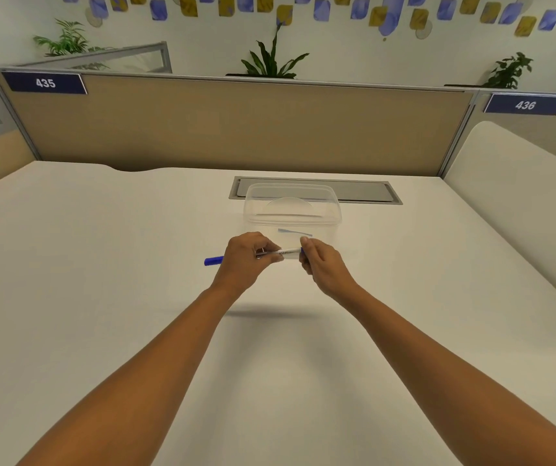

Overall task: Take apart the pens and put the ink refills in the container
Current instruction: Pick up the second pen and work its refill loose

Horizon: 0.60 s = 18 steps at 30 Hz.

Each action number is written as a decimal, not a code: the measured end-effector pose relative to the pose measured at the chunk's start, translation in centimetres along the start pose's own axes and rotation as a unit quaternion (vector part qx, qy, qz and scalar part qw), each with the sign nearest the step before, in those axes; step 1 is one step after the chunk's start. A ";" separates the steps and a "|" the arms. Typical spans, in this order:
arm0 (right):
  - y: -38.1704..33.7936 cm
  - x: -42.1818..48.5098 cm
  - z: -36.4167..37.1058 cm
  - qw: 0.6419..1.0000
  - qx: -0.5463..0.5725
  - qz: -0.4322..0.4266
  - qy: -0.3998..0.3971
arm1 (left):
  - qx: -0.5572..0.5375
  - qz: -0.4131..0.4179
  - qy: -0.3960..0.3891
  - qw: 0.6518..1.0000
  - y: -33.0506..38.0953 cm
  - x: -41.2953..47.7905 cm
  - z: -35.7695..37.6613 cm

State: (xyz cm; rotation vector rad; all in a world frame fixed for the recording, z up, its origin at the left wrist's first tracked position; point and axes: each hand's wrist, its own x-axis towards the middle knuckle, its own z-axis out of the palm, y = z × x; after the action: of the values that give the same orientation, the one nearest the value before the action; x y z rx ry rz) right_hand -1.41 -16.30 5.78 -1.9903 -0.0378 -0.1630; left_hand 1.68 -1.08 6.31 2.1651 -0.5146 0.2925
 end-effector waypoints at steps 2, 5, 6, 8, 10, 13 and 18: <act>0.2 0.0 0.1 0.998 -0.043 -0.051 0.011 | -0.014 -0.018 -0.008 1.000 0.0 0.1 -0.1; 0.8 -0.1 -0.1 0.990 -0.105 -0.094 0.002 | -0.028 -0.032 -0.031 0.999 -0.1 0.5 -0.5; 1.0 -0.1 -0.3 0.986 -0.124 -0.107 0.002 | -0.033 -0.035 -0.040 0.998 -0.1 0.6 -0.6; 1.3 -0.1 -0.7 0.980 -0.150 -0.131 0.005 | -0.042 -0.042 -0.057 0.997 0.0 0.8 -0.9; 1.4 -0.2 -1.1 0.975 -0.162 -0.153 0.005 | -0.048 -0.047 -0.078 0.995 0.1 1.0 -1.0; 1.4 -0.3 -1.7 0.965 -0.191 -0.180 -0.004 | -0.050 -0.053 -0.106 0.992 0.1 1.0 -1.2; 1.3 0.0 -2.0 0.949 -0.227 -0.221 -0.005 | -0.045 -0.066 -0.115 0.990 0.3 1.1 -1.4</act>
State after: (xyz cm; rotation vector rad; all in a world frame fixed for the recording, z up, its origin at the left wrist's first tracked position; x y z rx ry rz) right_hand -1.47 -18.61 5.39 -2.4174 -0.4944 -0.4876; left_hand 2.48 -0.36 7.75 2.1439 -0.5005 -0.0522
